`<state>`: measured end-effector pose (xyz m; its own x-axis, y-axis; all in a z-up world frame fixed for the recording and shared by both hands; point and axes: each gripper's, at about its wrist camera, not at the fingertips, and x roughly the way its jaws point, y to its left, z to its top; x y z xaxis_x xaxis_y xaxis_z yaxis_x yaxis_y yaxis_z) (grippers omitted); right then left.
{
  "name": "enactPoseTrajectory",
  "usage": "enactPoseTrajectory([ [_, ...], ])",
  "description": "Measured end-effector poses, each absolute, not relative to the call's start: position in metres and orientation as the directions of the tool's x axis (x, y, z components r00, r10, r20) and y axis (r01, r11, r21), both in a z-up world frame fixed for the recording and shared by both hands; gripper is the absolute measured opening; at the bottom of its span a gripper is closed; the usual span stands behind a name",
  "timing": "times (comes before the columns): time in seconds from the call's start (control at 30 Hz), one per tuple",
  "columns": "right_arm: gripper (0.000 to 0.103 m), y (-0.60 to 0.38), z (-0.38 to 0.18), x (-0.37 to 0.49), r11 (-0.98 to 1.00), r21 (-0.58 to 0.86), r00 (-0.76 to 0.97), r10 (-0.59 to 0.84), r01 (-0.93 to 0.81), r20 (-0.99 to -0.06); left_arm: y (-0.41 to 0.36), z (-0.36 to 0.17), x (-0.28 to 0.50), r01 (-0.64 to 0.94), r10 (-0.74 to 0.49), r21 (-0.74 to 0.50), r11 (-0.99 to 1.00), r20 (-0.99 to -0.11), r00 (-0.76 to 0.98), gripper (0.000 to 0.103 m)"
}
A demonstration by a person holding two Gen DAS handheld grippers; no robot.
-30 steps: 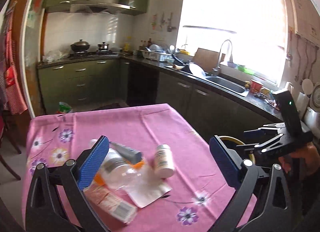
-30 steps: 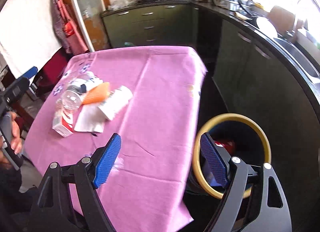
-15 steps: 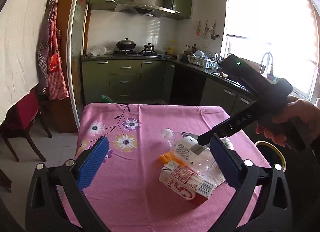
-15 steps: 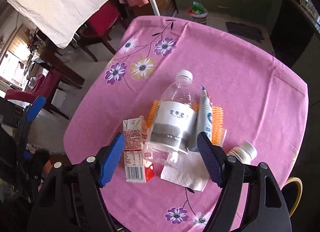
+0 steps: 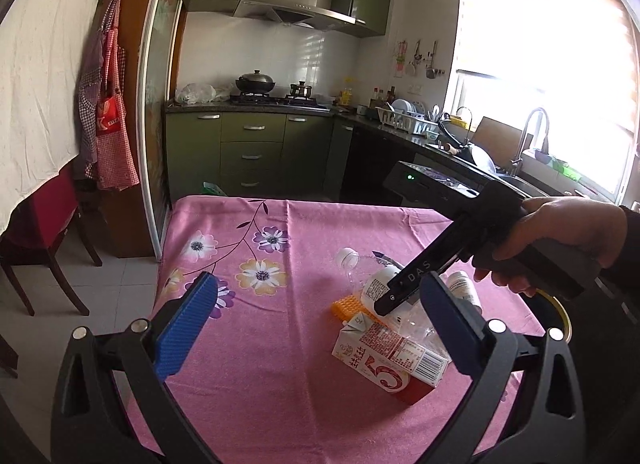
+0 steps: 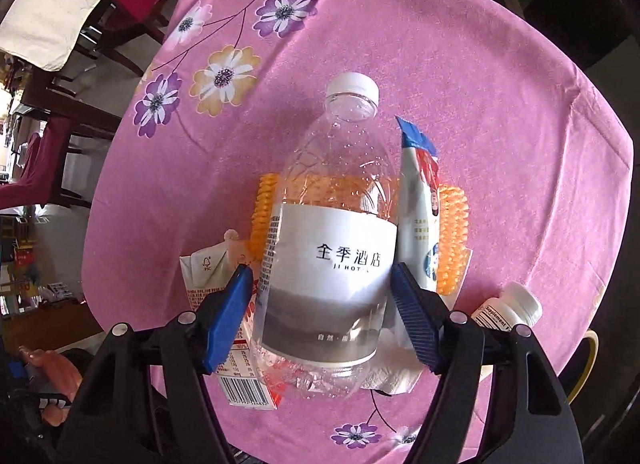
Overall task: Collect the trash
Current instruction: 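Lift the water bottle and carry it over the bin with the right gripper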
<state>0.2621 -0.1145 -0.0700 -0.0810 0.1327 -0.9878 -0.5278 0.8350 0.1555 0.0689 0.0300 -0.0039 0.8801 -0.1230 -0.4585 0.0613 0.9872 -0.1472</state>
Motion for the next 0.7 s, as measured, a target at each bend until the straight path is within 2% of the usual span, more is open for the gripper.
enactPoseTrajectory([
  [0.3, 0.069, -0.107, -0.088, 0.267, 0.842, 0.16, -0.084, 0.135, -0.516, -0.987, 0.03, -0.006, 0.07, 0.064, -0.123, -0.141, 0.988, -0.468, 0.875, 0.096],
  [0.7, 0.066, -0.115, -0.055, 0.252, 0.801, 0.197, -0.042, 0.21, -0.566, -0.977, 0.028, -0.008, 0.071, 0.067, -0.121, -0.129, 0.989, -0.475, 0.872, 0.096],
])
